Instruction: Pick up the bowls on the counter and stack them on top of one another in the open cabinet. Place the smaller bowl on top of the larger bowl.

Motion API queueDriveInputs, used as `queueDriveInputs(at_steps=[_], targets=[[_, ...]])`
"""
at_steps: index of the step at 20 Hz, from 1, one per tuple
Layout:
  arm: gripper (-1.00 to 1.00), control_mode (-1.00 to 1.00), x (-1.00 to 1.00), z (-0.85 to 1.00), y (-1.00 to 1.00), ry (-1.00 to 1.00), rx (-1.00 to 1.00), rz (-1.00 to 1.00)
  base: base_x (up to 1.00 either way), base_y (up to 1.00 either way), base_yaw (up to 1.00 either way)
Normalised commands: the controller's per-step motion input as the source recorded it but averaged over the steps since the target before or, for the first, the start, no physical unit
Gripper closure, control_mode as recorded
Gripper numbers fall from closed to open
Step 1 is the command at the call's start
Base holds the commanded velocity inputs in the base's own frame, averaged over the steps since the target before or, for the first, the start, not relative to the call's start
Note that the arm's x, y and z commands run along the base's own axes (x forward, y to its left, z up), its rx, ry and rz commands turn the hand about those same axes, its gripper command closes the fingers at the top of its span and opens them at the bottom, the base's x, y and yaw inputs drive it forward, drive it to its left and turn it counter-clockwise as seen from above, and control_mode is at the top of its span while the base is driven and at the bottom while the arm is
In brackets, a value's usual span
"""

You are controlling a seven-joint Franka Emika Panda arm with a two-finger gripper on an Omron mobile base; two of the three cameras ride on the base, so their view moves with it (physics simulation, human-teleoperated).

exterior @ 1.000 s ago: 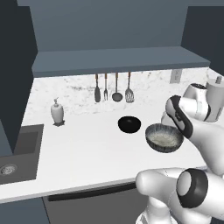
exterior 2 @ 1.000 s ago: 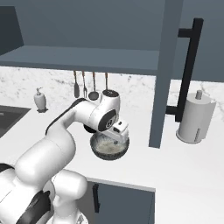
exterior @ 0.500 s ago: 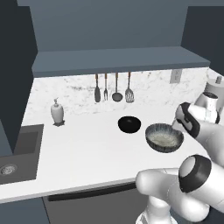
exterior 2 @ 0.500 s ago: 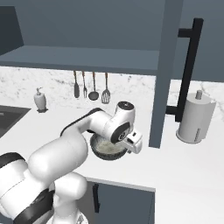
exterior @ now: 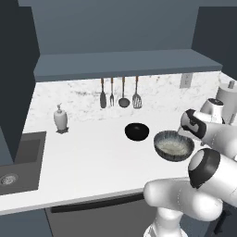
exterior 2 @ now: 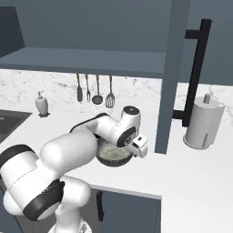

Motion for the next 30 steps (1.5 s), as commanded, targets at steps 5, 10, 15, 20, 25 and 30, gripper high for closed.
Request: queueDriveInputs(at_steps=[5, 10, 15, 20, 25, 30], targets=[[-1.00, -1.00, 0.11, -0.30, -0.22, 0.00, 0.01, 0.00, 0.00, 0.00, 0.00], [-1.00, -1.00, 0.01, -0.22, -0.02, -0.02, 0.01, 0.00, 0.00, 0.00, 0.00], [-1.00, -1.00, 0.07, -0.27, 0.01, -0.01, 0.01, 0.00, 0.00, 0.00, 0.00], [-1.00, -1.00, 0.07, -0.29, 0.16, 0.00, 0.00, 0.00, 0.00, 0.00, 0.00], [1.00, -1.00, 0.02, -0.08, 0.15, 0.00, 0.00, 0.00, 0.00, 0.00, 0.00], [1.00, -1.00, -0.02, 0.00, 0.05, -0.02, 0.00, 0.00, 0.00, 0.00, 0.00]])
